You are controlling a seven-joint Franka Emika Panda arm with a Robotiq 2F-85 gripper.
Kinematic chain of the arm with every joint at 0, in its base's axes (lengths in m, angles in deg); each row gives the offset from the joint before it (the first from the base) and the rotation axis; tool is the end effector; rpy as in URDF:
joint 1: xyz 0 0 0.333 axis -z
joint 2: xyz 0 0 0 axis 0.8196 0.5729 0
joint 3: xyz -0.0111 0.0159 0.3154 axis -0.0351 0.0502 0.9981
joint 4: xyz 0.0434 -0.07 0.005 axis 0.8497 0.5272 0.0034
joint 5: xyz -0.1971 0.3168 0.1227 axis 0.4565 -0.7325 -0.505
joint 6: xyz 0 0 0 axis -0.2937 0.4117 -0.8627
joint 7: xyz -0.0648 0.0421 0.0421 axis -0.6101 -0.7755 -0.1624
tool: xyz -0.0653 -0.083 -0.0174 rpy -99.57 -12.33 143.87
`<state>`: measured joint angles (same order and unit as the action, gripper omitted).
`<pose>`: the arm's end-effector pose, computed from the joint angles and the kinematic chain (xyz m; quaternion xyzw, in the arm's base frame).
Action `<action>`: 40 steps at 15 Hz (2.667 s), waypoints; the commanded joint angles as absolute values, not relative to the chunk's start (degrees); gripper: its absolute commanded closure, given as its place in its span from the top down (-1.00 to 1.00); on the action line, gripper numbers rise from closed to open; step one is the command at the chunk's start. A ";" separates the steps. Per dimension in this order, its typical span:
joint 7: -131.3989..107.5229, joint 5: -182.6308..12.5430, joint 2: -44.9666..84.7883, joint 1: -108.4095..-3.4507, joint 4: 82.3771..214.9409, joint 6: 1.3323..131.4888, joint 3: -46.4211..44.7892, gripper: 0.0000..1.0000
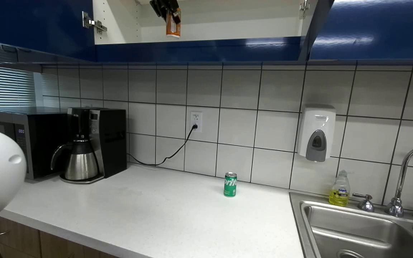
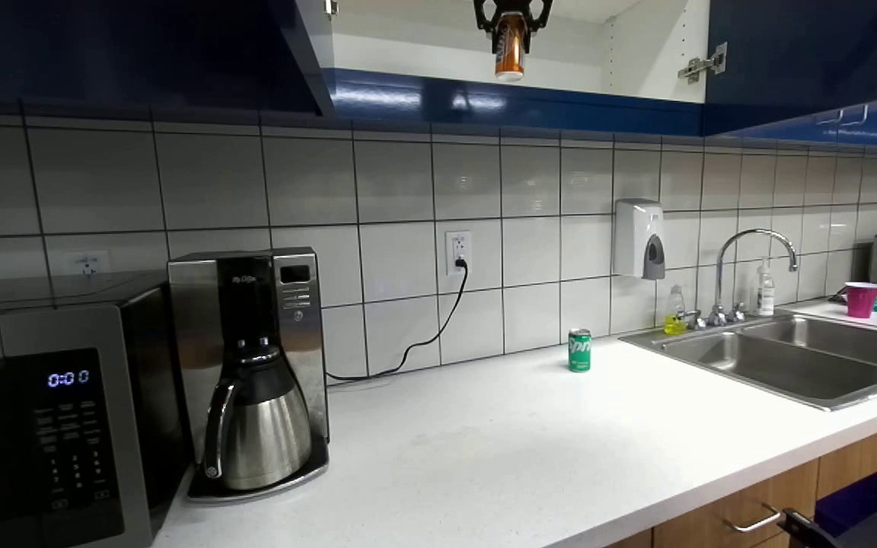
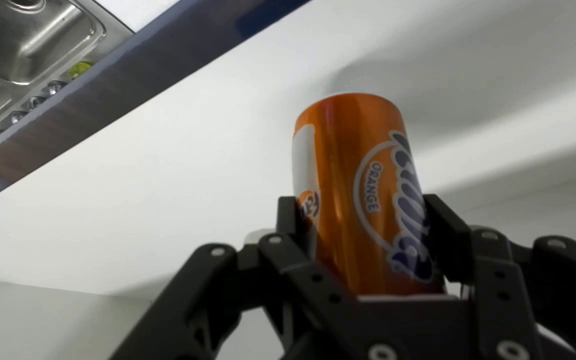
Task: Remove the can from the cupboard
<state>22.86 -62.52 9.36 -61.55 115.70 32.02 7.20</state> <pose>0.5569 0.0605 0.8440 0.8950 -0.2599 0.3554 0.0718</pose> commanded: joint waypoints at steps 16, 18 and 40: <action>25.78 -61.61 -7.64 -63.28 136.55 30.65 7.90 -0.24; 25.77 -62.05 -9.86 -63.41 139.95 31.24 7.98 -0.24; 22.73 -69.89 -19.72 -58.09 175.19 51.62 10.83 -0.24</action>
<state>23.95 -69.42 -18.32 -60.20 172.71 48.68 9.30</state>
